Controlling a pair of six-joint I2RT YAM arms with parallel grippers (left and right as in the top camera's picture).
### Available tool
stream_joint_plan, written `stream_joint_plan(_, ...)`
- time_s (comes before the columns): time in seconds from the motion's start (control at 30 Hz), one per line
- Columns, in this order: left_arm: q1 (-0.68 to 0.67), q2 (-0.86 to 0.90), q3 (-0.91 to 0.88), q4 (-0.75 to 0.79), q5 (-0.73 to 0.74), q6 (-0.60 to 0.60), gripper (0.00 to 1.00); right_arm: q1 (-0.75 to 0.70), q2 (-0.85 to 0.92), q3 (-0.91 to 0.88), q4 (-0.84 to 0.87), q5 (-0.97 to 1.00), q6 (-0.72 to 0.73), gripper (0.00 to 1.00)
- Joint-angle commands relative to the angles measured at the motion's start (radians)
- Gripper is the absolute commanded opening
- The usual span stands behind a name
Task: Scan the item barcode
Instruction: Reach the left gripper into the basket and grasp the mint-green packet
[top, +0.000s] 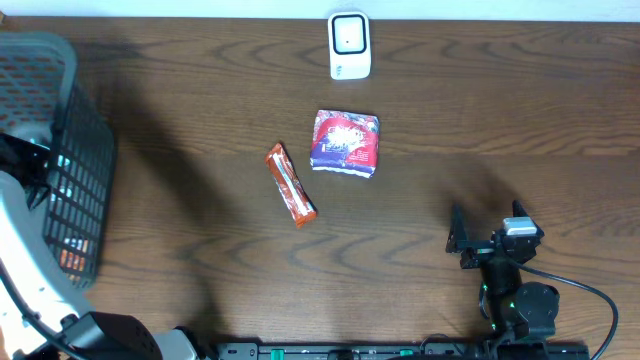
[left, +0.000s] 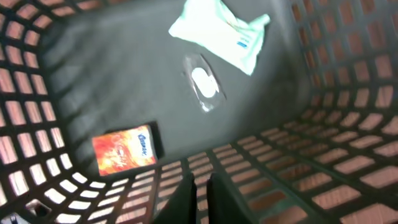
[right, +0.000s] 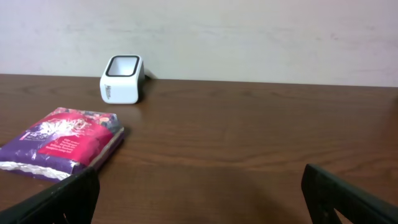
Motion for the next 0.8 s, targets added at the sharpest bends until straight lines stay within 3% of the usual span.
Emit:
stream_joint_plan(0.0,-0.006,-0.045,-0.012,-0.067,0.141,0.071,0.07,-0.004,-0.005,-0.001,-0.005,0.005,-0.011,0.99)
stream_joint_plan(0.23,-0.006,-0.105,-0.012,-0.097,0.295,0.174,0.08,-0.004,-0.005,-0.001,-0.005,0.005,-0.01,0.99)
stream_joint_plan(0.47,-0.005,-0.153,-0.012,-0.038,0.258,0.184,0.09,-0.004,-0.005,-0.001,-0.005,0.005,-0.011,0.99)
stream_joint_plan(0.53,-0.005,-0.138,-0.013,0.035,0.212,0.164,0.28,-0.004,-0.005,-0.001,-0.005,0.005,-0.01,0.99)
stream_joint_plan(0.57,-0.005,-0.13,-0.013,0.065,0.18,0.128,0.31,-0.004,-0.005,-0.001,-0.005,0.005,-0.011,0.99)
stream_joint_plan(0.6,-0.005,-0.116,-0.013,0.102,0.129,0.078,0.41,-0.004,-0.005,-0.001,-0.005,0.005,-0.011,0.99)
stream_joint_plan(0.67,-0.005,-0.093,-0.013,0.153,0.061,0.041,0.66,-0.004,-0.005,-0.001,-0.005,0.005,-0.011,0.99)
stream_joint_plan(0.7,-0.005,-0.082,-0.013,0.182,0.04,0.042,0.73,-0.004,-0.005,-0.001,-0.005,0.005,-0.011,0.99)
stream_joint_plan(0.77,-0.005,-0.057,-0.013,0.234,0.026,0.064,0.75,-0.004,-0.005,-0.001,-0.005,0.005,-0.011,0.99)
